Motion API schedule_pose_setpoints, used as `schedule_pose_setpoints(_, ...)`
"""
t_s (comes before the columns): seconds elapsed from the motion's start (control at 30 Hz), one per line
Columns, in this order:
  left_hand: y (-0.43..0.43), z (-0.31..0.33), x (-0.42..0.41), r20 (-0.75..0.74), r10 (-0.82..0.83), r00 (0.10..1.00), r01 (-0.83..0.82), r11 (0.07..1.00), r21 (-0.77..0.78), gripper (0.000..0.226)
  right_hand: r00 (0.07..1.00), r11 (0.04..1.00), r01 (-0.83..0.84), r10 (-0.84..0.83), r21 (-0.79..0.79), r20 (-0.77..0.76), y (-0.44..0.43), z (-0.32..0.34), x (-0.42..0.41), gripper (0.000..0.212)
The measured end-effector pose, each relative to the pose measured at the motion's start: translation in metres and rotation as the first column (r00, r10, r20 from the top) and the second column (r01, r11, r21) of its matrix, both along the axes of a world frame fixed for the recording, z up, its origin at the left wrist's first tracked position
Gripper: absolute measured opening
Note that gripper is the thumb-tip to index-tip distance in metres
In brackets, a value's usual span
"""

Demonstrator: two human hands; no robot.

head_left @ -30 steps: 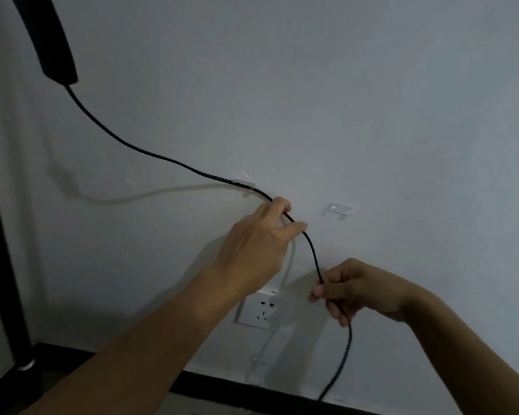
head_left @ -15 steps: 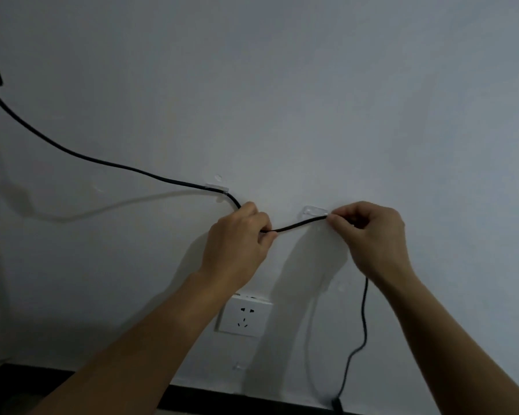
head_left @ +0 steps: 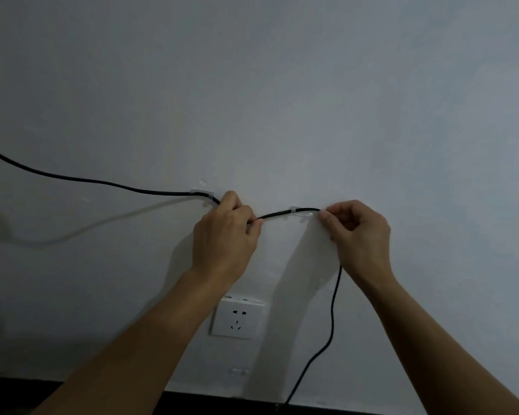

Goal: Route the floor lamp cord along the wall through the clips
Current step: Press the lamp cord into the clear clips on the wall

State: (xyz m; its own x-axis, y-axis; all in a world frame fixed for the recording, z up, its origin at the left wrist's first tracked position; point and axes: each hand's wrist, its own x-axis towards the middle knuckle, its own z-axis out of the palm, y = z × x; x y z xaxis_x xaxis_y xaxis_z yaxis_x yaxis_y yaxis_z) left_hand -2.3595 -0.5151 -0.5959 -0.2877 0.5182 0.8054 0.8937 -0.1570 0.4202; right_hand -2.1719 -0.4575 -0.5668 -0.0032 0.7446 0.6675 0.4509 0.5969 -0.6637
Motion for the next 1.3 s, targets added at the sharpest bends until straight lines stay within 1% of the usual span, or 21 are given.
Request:
schedule_pose_setpoints(0.17,0.004,-0.001,0.002,0.011,0.022,1.0,-0.023,1.0,0.013,0.019,0.983,0.997,0.079,-0.074,-0.022,0.168,-0.002,-0.017,0.008,0.009)
schedule_pose_setpoints(0.37,-0.003,-0.017,-0.004,-0.035,-0.022,0.999,0.024,0.997,0.073,0.008,0.965,0.983,0.058,-0.01,-0.176,0.261,-0.001,-0.022,0.007,0.014)
schedule_pose_setpoints(0.4,-0.005,-0.024,-0.004,-0.054,-0.036,0.998,0.039,0.998,0.056,0.008,0.955,0.978,0.062,-0.001,-0.197,0.298,-0.001,-0.021,0.009,0.015)
schedule_pose_setpoints(0.47,-0.007,-0.045,-0.003,-0.067,-0.085,0.994,0.083,0.996,-0.033,0.007,0.925,0.965,0.063,0.039,-0.254,0.378,-0.002,-0.023,0.011,0.014)
schedule_pose_setpoints(0.5,-0.006,-0.057,-0.001,-0.029,-0.133,0.991,0.129,0.987,-0.093,0.008,0.913,0.956,0.057,0.067,-0.288,0.403,-0.003,-0.024,0.011,0.014)
schedule_pose_setpoints(0.53,-0.006,-0.068,0.004,0.042,-0.193,0.98,0.197,0.966,-0.165,0.009,0.906,0.945,0.047,0.096,-0.323,0.412,-0.003,-0.025,0.011,0.014)
schedule_pose_setpoints(0.6,-0.009,-0.085,0.018,0.209,-0.296,0.932,0.349,0.887,-0.302,0.016,0.915,0.917,0.008,0.155,-0.399,0.373,-0.005,-0.024,0.012,0.018)
schedule_pose_setpoints(0.63,-0.01,-0.091,0.027,0.314,-0.326,0.892,0.43,0.827,-0.362,0.02,0.926,0.899,-0.02,0.183,-0.438,0.332,-0.006,-0.022,0.014,0.02)
schedule_pose_setpoints(0.67,-0.01,-0.097,0.038,0.45,-0.335,0.828,0.525,0.744,-0.413,0.024,0.935,0.881,-0.049,0.207,-0.471,0.289,-0.007,-0.02,0.015,0.02)
schedule_pose_setpoints(0.7,-0.01,-0.103,0.05,0.605,-0.32,0.729,0.638,0.638,-0.431,0.026,0.939,0.864,-0.071,0.226,-0.498,0.258,-0.009,-0.018,0.017,0.02)
schedule_pose_setpoints(0.73,-0.01,-0.108,0.062,0.739,-0.283,0.612,0.742,0.528,-0.412,0.027,0.941,0.851,-0.085,0.24,-0.518,0.239,-0.01,-0.017,0.019,0.02)
schedule_pose_setpoints(0.77,-0.009,-0.113,0.071,0.827,-0.237,0.51,0.817,0.435,-0.38,0.028,0.942,0.841,-0.092,0.248,-0.534,0.227,-0.011,-0.015,0.021,0.02)
schedule_pose_setpoints(0.8,-0.008,-0.119,0.078,0.876,-0.201,0.439,0.864,0.362,-0.35,0.03,0.944,0.834,-0.095,0.249,-0.543,0.217,-0.011,-0.015,0.024,0.02)
schedule_pose_setpoints(0.83,-0.007,-0.124,0.083,0.898,-0.181,0.402,0.891,0.304,-0.337,0.032,0.947,0.83,-0.094,0.245,-0.549,0.207,-0.01,-0.014,0.027,0.02)
schedule_pose_setpoints(0.9,-0.006,-0.132,0.09,0.901,-0.185,0.392,0.909,0.228,-0.348,0.036,0.953,0.834,-0.078,0.223,-0.546,0.205,-0.008,-0.014,0.033,0.021)
schedule_pose_setpoints(0.97,-0.006,-0.138,0.092,0.892,-0.208,0.401,0.908,0.217,-0.358,0.038,0.951,0.855,-0.037,0.189,-0.518,0.245,-0.005,-0.017,0.04,0.022)
schedule_pose_setpoints(1.03,-0.005,-0.143,0.09,0.887,-0.225,0.403,0.903,0.256,-0.345,0.037,0.94,0.888,0.02,0.14,-0.46,0.312,0.0,-0.022,0.045,0.022)
schedule_pose_setpoints(1.1,-0.002,-0.147,0.086,0.872,-0.249,0.422,0.889,0.3,-0.345,0.035,0.934,0.908,0.044,0.111,-0.418,0.34,0.004,-0.026,0.048,0.021)
schedule_pose_setpoints(1.23,0.0,-0.15,0.084,0.817,-0.289,0.499,0.844,0.377,-0.382,0.033,0.932,0.899,0.022,0.14,-0.438,0.334,0.009,-0.029,0.049,0.013)
schedule_pose_setpoints(1.3,0.0,-0.15,0.087,0.801,-0.303,0.516,0.836,0.382,-0.394,0.031,0.914,0.885,0.014,0.177,-0.466,0.364,0.01,-0.031,0.05,0.011)
